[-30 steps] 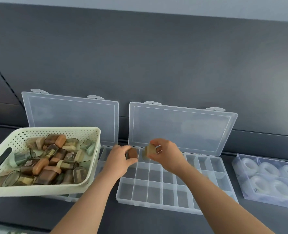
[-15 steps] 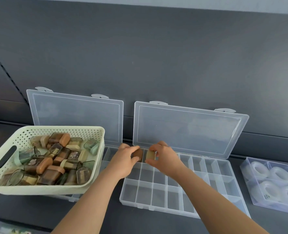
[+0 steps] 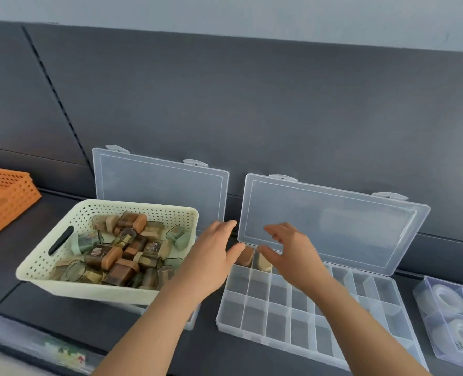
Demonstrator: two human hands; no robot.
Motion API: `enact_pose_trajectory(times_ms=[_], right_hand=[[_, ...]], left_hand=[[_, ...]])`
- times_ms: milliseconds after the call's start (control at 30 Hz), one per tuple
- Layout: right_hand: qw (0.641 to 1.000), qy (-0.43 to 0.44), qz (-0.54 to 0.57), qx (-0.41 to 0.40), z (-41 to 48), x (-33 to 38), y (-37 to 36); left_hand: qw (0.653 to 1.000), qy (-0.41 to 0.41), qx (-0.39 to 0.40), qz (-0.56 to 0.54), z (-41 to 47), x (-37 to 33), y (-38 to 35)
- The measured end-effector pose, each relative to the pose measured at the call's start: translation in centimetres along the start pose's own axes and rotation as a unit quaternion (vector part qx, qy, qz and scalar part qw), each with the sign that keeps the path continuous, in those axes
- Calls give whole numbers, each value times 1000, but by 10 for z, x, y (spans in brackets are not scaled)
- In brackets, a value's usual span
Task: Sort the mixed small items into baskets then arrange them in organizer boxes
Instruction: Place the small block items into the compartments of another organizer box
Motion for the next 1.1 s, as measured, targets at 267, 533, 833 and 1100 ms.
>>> enact_pose_trajectory(times_ms=[267,533,833,1100], right_hand=[[993,61,92,31,22,104,-22],[989,32,111,94,51,162,-86],[994,26,5,109,82,212,-136],[987,32,-99,122,93,226,-169]], left_hand=[[992,71,-76,73,-23,93,126],[983,133,99,78,-14,180,127],[988,112,10,-107,-32,221,176],[821,210,-58,-528,-53,234,186]])
Point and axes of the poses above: each hand's wrist, its own z-axis towards the middle knuckle, its own y-axis out of the back of the hand, x = y × z, the point moved 5 cm from there along z, towards the middle knuckle, and after that the axes turned 1 degree about -y, right-handed, at the moved point
